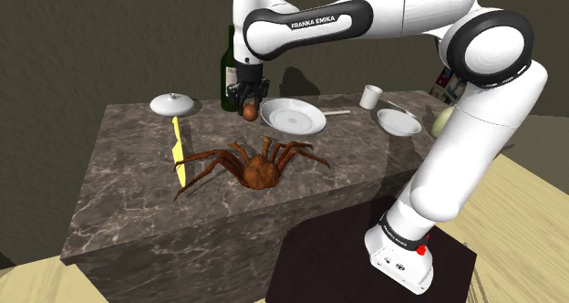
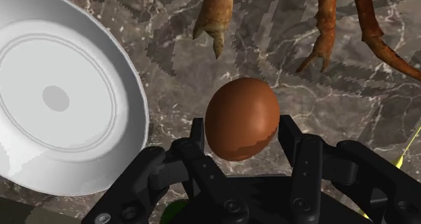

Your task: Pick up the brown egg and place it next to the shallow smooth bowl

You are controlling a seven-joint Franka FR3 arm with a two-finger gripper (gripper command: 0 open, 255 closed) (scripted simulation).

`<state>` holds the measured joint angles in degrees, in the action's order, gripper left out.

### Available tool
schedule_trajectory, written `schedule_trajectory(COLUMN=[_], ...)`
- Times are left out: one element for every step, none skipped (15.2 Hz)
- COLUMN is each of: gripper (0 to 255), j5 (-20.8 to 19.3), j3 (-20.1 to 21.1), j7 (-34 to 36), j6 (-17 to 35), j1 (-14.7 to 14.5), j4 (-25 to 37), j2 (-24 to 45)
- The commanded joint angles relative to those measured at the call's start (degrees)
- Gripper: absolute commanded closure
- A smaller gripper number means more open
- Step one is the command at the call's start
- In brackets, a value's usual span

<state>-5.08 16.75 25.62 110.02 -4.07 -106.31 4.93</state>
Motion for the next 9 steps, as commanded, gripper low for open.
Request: schedule_trajectory(gripper=[255,255,255,255,255,255,255,255,255], j5=[0.1,0.2,0.2,0.3,0.3,0.3,0.9,1.5,2.1], j3=[0.0,0.0,0.0,0.0,0.0,0.0,-0.4,-0.8,-1.3], j7=[-0.2,-0.3,-0.3,-0.4,-0.5,-0.5,-1.6,-2.7,-3.8], j6=[-1.5,-2.2,-3.0,-3.7,-4.5,-4.8,-4.2,-3.7,-3.2], j1=[0.0,0.0,0.0,0.0,0.0,0.0,0.6,1.1,1.6], j4=[1.3,2.0,2.6,3.3,3.9,4.2,1.7,-0.8,-3.2], j2=[-0.2,-0.3,-0.4,-0.5,-0.6,-0.6,-2.8,-4.9,-6.9])
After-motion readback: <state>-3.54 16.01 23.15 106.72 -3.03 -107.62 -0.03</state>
